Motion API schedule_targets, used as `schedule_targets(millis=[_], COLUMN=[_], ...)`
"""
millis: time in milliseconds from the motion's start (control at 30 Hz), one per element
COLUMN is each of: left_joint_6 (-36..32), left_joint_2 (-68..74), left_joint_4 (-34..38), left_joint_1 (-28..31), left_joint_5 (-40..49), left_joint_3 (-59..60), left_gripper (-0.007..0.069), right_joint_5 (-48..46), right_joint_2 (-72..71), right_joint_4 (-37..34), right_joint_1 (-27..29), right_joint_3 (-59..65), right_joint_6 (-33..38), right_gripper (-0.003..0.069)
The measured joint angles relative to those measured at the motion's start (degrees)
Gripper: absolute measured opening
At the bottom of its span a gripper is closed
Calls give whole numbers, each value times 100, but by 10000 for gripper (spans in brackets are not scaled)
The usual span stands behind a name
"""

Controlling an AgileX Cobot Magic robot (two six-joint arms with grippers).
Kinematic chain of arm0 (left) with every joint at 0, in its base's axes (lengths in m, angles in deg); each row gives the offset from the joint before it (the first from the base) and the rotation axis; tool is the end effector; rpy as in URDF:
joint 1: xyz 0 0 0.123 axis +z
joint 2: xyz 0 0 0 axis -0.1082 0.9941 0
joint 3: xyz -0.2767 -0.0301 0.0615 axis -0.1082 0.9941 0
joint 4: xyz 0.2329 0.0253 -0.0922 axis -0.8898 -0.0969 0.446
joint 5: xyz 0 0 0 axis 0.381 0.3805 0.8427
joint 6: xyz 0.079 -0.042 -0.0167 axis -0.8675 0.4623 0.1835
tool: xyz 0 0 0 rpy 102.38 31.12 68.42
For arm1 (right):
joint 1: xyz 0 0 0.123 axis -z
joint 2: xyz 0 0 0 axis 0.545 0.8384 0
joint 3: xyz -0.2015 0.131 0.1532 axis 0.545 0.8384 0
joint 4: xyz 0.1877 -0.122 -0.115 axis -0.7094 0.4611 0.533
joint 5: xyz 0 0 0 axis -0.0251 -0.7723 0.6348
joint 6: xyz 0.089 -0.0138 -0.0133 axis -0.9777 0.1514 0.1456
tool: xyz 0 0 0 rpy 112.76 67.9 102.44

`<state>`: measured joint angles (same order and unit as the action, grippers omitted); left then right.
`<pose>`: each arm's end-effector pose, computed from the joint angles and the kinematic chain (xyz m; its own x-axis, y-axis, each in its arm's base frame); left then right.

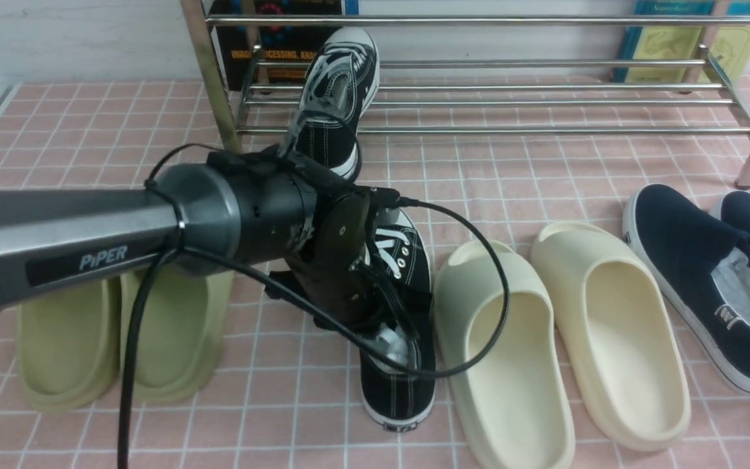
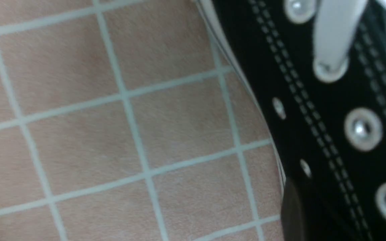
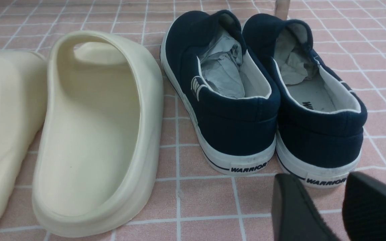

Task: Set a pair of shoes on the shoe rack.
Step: Use the left arm to grab the shoe closest to it, then use the left arm to put a shoe into the shoe rack

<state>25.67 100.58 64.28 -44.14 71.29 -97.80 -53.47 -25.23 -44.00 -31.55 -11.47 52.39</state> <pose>0.3034 -0.2294 0.1999 -0.8790 0.2218 -0.4221 0.2914 0.9506 -0.1073 0.0528 -0.0039 0.1753 -0.2742 0.0722 -0.9590 0.0710 0.9960 0.0547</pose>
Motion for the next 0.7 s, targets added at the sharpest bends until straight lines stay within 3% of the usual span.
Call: schedule_targets(millis=[233,367,700], left_joint_6=[-72,-183,-310], left_joint_2=[-645,-875,227], left_joint_4=[-39,-51,-41], left_joint_1=[28,171,656], left_joint_5=[580,784,1530], left_joint_3=[-532,-1457,-2980], left_gripper=[30,30,31], right_joint_5=[0,0,0], right_joint_2=[0,0,0], right_joint_4=[0,0,0], right_joint_1=[0,0,0], right_joint_3=[0,0,0], right_joint_6=[0,0,0], right_gripper=[240,240,240])
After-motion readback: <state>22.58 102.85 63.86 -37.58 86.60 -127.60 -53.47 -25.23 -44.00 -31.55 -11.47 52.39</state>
